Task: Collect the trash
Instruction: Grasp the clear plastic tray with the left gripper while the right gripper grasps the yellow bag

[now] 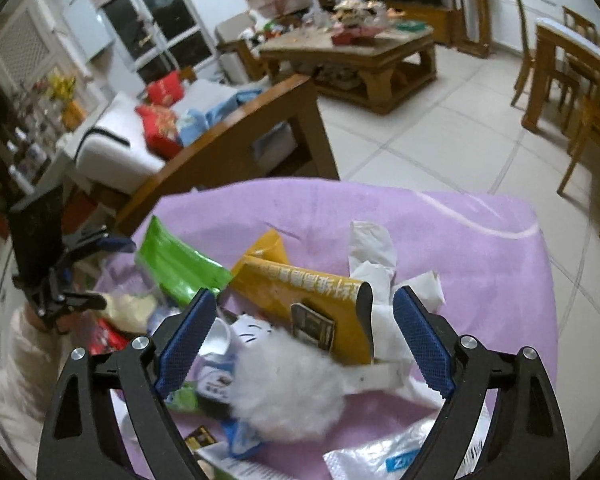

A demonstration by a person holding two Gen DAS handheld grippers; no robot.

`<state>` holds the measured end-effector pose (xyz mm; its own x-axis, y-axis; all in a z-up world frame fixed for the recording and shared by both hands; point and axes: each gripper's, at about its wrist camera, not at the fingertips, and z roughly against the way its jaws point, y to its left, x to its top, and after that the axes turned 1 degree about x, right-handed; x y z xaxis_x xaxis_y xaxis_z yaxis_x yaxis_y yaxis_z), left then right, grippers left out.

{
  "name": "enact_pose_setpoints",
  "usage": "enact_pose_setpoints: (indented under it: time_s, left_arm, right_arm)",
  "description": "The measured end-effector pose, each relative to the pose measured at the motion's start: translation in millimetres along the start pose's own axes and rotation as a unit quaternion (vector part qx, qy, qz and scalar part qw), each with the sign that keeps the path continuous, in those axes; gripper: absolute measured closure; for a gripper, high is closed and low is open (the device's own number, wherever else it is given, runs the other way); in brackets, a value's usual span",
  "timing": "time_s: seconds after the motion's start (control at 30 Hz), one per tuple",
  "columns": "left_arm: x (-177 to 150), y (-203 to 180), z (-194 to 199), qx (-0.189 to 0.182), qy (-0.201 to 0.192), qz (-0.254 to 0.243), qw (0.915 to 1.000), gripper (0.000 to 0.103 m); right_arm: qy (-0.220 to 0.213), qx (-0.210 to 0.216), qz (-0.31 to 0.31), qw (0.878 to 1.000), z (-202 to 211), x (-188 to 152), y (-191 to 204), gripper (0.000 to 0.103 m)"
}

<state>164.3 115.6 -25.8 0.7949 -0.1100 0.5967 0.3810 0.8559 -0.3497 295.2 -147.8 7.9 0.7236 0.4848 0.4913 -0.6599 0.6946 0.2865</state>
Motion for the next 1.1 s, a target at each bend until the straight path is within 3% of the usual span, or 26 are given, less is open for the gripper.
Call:
enact_pose_setpoints:
  time_s: [0.1, 0.17, 0.23, 0.27, 0.33, 0.47, 0.53, 0.73, 0.97, 1.07, 1.1]
  left_arm:
    - [-2, -3, -10, 0.011, 0.015, -0.02, 0.9996, 0.005]
    - [-3, -7, -14, 0.002, 0.025, -0.027, 0.9993, 0.008]
    - [-3, -11, -18, -0.003, 0.035, -0.032, 0.9989, 0.024]
    - [-3, -13, -20, -0.01, 0.042, -0.03, 0.9986, 0.042]
    - [-5, -14, -23, -0.014, 0.044, -0.024, 0.9986, 0.046]
    - [-7, -19, -23, -0.013, 0.039, -0.021, 0.999, 0.048]
    - [-6, -22, -22, -0.012, 0.035, -0.018, 0.9992, 0.048]
    - [-10, -41, -15, -0.015, 0.017, -0.029, 0.9993, 0.053]
    - [-16, -55, -1, -0.01, -0.006, -0.027, 0.9996, 0.057]
    - [-18, -59, 4, -0.014, -0.017, -0.017, 0.9996, 0.085]
    - [-20, -60, 6, -0.014, -0.02, -0.011, 0.9996, 0.085]
  right_arm:
    - [0.024, 0.016, 0.005, 1.0, -9, 5, 0, 0.021]
    - [0.047, 0.001, 0.016, 0.999, -17, 3, 3, 0.041]
    - [0.053, -0.022, 0.025, 0.998, -22, 1, 7, 0.064]
    - [0.047, -0.02, 0.025, 0.998, -22, 1, 8, 0.069]
    - [0.031, -0.002, 0.019, 0.999, -18, 0, 10, 0.08]
    - [0.026, 0.014, 0.02, 0.999, -11, -4, 11, 0.081]
    - [0.023, 0.011, 0.015, 1.0, -11, -4, 12, 0.087]
    - [-0.016, 0.022, 0.003, 1.0, 2, -5, 23, 0.099]
    - [-0.073, 0.05, -0.005, 0.996, 42, -35, 38, 0.101]
    - [-0.103, 0.068, -0.014, 0.992, 63, -61, 45, 0.101]
    - [-0.109, 0.073, -0.018, 0.991, 67, -68, 48, 0.101]
